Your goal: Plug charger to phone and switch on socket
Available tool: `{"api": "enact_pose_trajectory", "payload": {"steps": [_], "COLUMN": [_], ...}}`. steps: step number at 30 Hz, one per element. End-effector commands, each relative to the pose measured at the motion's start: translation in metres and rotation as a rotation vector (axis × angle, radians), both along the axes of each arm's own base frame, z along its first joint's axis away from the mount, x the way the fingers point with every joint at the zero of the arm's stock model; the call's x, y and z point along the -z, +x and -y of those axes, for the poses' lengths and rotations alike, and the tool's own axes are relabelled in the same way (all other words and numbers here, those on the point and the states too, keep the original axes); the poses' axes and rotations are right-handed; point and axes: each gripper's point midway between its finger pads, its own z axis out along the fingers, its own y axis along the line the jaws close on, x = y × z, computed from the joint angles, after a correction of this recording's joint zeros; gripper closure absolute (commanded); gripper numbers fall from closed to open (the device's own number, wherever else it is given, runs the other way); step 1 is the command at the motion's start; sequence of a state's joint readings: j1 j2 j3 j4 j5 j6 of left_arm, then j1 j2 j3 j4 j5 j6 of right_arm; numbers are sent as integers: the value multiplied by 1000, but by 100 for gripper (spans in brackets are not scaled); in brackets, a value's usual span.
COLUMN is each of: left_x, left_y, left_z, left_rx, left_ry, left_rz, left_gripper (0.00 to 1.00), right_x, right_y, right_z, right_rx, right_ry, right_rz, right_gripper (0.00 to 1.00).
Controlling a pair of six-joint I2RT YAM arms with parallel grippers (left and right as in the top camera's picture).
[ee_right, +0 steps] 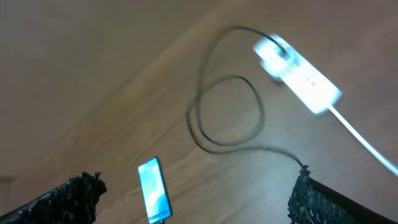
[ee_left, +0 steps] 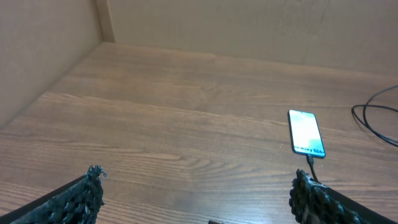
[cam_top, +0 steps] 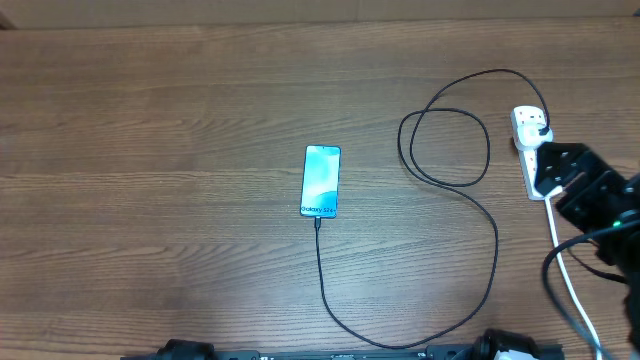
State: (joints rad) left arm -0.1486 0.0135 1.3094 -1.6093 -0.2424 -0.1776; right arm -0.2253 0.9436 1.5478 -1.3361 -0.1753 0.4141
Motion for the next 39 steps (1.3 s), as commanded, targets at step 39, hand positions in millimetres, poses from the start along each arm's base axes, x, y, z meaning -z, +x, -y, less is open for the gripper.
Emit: {"api": "enact_pose_trajectory", "payload": {"steps": [39], "left_x": [0], "left_y": [-2], "left_z": [1], "left_rx": [1], "left_ry": [-14], "left_rz": [10], "left_gripper": [0], "right_x": [94], "right_y": [2], "right_z": [-43], "right_rx": [-193], "right_ry": [-174], "right_rz": [952], "right_gripper": [0]}}
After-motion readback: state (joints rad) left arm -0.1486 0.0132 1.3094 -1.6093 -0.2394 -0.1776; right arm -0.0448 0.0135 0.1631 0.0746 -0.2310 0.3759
